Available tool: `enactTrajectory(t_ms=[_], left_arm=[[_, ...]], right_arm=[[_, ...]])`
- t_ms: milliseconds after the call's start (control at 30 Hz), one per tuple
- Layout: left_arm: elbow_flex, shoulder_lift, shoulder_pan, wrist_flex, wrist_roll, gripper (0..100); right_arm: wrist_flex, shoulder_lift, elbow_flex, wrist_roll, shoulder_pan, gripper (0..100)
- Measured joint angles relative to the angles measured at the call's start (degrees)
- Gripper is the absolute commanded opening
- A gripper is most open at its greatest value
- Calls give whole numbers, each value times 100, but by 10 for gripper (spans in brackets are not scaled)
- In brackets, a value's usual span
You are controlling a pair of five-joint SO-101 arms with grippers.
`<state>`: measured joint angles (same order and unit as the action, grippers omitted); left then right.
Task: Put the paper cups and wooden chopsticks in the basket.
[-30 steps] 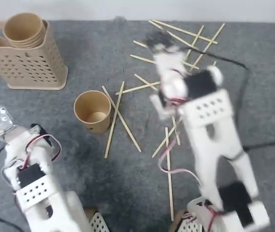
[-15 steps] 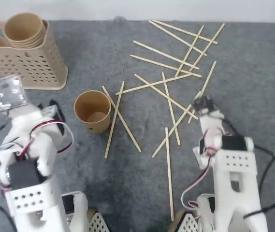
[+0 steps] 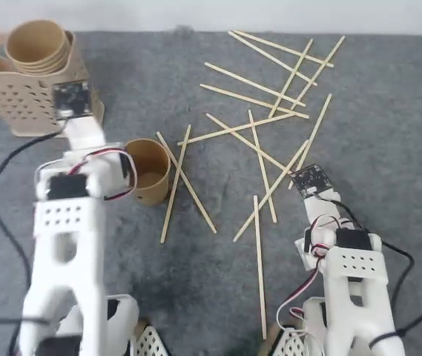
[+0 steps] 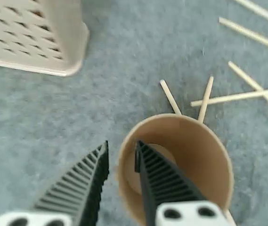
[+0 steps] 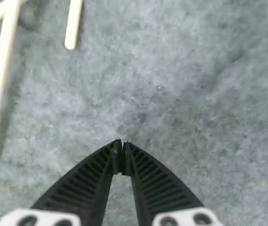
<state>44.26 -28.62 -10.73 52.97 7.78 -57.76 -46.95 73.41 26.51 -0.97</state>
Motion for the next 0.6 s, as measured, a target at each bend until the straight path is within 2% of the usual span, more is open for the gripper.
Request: enactTrajectory(t_ms=[200,333,400,600], left_arm=[[0,967,211,-492,0,89],[0,1222,185,-633,18,2],[-79,1231,193,-633,0,12],[-941,1231,193,132,0,12]], right_arm=[[0,0,0,26,18,9],[0,0,0,44,26,9],[0,0,0,44,26,9],[0,0,0,44,26,9]])
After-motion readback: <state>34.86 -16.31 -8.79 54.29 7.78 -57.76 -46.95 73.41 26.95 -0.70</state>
